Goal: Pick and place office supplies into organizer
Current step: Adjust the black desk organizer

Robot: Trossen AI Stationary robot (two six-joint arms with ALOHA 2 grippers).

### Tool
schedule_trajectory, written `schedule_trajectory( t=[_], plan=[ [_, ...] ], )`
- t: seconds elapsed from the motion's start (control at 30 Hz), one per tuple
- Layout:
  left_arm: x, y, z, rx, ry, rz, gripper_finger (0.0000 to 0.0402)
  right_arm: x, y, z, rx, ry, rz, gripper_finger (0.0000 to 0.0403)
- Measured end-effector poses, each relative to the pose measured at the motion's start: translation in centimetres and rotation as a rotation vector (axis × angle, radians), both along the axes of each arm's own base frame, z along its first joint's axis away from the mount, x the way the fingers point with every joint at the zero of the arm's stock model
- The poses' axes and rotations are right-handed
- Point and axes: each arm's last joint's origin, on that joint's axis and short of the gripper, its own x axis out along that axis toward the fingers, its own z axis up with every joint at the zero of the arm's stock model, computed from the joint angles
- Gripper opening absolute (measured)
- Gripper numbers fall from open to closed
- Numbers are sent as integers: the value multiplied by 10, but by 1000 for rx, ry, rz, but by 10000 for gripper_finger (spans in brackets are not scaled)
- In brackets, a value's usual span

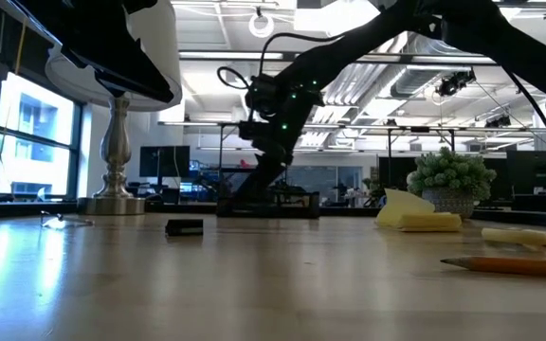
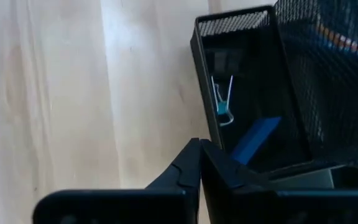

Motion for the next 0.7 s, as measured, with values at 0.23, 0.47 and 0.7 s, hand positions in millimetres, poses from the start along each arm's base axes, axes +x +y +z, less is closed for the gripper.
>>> schedule_trajectory(
  t=[0.23, 0.47, 0.7],
  plan=[
    [0, 0, 0, 0, 0, 0, 97, 1, -4, 1, -63, -2, -30, 1],
    [0, 0, 0, 0, 0, 0, 97, -2, -9, 1, -78, 6, -40, 1],
    [0, 0, 0, 0, 0, 0, 97, -5, -10, 4, -56, 26, -31, 1]
  ],
)
